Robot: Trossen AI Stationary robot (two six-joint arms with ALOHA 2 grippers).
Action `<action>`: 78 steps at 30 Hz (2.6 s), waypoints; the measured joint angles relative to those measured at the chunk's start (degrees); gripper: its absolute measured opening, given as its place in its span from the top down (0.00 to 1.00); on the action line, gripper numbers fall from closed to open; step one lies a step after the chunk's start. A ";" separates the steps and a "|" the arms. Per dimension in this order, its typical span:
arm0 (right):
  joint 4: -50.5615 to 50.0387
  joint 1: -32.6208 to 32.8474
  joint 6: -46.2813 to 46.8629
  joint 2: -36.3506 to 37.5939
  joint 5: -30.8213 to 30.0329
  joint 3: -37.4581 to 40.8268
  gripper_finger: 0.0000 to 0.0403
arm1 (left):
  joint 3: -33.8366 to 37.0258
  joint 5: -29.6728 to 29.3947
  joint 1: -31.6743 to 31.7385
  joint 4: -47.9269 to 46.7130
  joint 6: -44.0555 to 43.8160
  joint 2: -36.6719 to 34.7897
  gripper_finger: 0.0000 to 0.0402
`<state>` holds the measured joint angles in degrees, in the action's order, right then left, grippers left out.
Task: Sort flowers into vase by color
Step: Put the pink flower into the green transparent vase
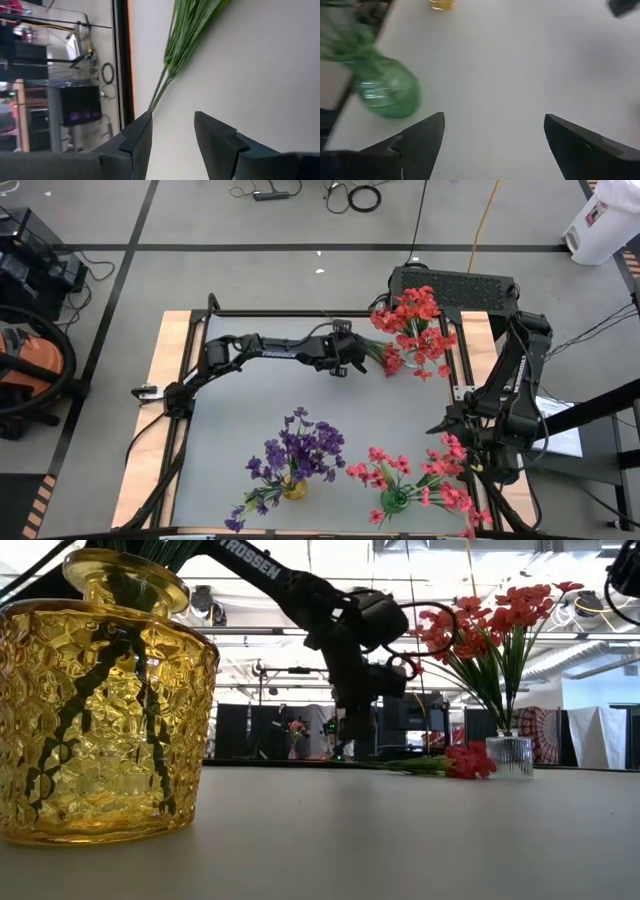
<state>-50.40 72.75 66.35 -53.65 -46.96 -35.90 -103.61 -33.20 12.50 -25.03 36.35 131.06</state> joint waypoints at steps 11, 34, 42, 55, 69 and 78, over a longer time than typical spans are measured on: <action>-10.46 -5.57 10.84 -8.05 -5.78 0.00 0.17 | -0.11 -1.92 -3.98 -4.85 -12.80 -5.59 0.61; -8.89 -24.82 15.36 -31.87 -13.10 0.00 0.17 | -0.09 -1.74 -21.15 -9.02 -22.63 -13.11 0.61; -7.72 -31.16 10.51 -33.70 -14.59 0.00 0.17 | -0.09 -1.98 -24.39 -9.02 -24.04 -13.11 0.61; -6.08 -33.68 1.70 -33.70 -10.51 0.00 0.17 | -0.07 -0.85 -18.53 -5.94 -18.40 -13.04 0.61; -4.98 -33.64 0.21 -33.70 -3.29 0.00 0.17 | -0.04 29.48 2.04 -6.57 -16.25 -13.00 0.61; -3.84 -33.64 -0.26 -33.70 -2.43 0.02 0.17 | -0.04 38.33 10.61 -7.94 -17.50 -9.96 0.61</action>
<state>-54.24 39.11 66.10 -87.35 -49.39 -35.88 -103.66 5.13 23.11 -32.97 18.85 121.10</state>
